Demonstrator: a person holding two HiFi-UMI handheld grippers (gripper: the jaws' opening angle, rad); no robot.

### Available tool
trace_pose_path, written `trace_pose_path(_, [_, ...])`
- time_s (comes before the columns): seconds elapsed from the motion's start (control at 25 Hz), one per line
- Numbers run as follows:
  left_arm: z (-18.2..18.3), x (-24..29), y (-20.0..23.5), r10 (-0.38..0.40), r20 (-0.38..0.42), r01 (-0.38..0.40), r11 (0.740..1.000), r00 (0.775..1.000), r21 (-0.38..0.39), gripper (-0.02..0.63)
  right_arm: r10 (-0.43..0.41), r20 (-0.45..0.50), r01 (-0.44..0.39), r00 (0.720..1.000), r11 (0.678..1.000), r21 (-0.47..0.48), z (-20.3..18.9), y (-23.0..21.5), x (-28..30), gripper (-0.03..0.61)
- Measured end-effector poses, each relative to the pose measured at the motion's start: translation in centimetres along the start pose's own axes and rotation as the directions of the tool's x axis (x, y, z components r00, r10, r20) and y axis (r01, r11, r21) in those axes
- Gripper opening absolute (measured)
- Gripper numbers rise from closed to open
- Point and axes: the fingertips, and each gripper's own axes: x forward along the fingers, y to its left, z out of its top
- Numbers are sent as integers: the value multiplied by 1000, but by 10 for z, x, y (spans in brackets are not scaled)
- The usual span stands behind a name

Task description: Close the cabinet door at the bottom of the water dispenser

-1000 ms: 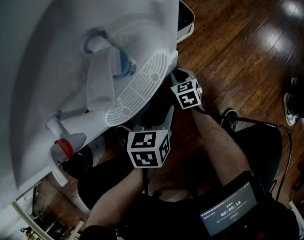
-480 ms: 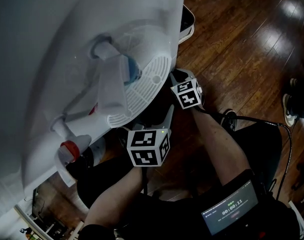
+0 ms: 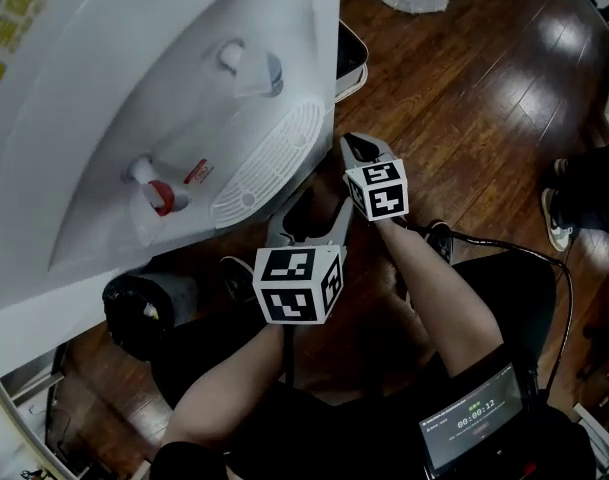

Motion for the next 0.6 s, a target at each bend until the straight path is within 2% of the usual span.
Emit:
trace_pose_path(0.12, [13, -21, -1, 19, 68, -22, 999, 997, 38, 253, 8, 86, -9, 996, 1000, 5, 24, 11, -31, 12])
trace_pose_path(0.24, [31, -50, 6, 52, 149, -59, 997, 987, 43, 253, 26, 160, -22, 987, 999, -26, 47, 28, -66, 6])
trace_pose_path(0.44, [61, -94, 2, 59, 274, -85, 993, 960, 85, 253, 60, 283, -16, 957, 988, -154, 103, 57, -129, 5])
trace_pose_path(0.6, [67, -118, -13, 38, 340, -102, 980, 940, 172, 253, 94, 368, 12, 925, 961, -275, 144, 81, -192, 5])
